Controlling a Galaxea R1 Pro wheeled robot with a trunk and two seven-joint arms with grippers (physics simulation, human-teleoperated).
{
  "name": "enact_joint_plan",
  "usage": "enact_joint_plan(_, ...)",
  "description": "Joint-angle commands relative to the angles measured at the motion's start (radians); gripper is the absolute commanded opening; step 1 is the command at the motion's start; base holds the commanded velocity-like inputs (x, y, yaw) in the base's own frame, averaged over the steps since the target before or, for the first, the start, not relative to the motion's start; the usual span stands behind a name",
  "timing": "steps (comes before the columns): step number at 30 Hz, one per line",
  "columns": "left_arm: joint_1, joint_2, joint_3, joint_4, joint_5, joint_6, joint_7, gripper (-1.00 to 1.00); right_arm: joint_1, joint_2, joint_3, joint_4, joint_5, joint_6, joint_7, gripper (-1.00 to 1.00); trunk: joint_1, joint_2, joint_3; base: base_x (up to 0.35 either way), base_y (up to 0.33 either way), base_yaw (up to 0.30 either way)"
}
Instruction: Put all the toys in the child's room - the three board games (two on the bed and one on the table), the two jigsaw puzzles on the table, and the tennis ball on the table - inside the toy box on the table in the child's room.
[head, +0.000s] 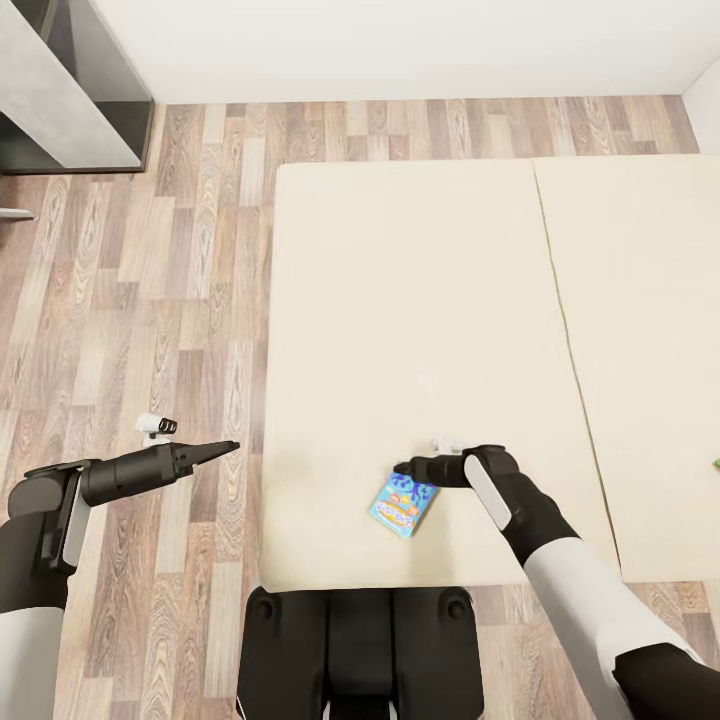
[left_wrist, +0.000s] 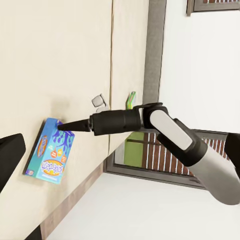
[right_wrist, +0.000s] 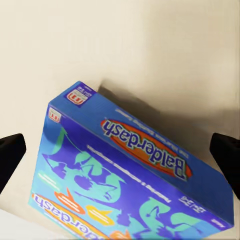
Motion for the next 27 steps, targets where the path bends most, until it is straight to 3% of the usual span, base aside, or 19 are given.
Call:
enact_joint_plan(1, 0.0, 0.0, 0.0, 0.0, -0.001, 0.011, -0.005, 1.0, 0.002, -0.001, 0.003, 0.0, 0.013, 0.004, 0.004, 1.0, 0.001, -0.001, -0.001, 0.0, 0.0, 0.0)
enact_joint_plan(27, 0.0, -0.002, -0.004, 0.001, -0.001, 0.009, -0.005, 1.0, 0.11, 0.007, 0.002, 0.0, 0.008, -0.002, 0.011, 1.0, 0.001, -0.001, -0.001, 0.0, 0.0, 0.0)
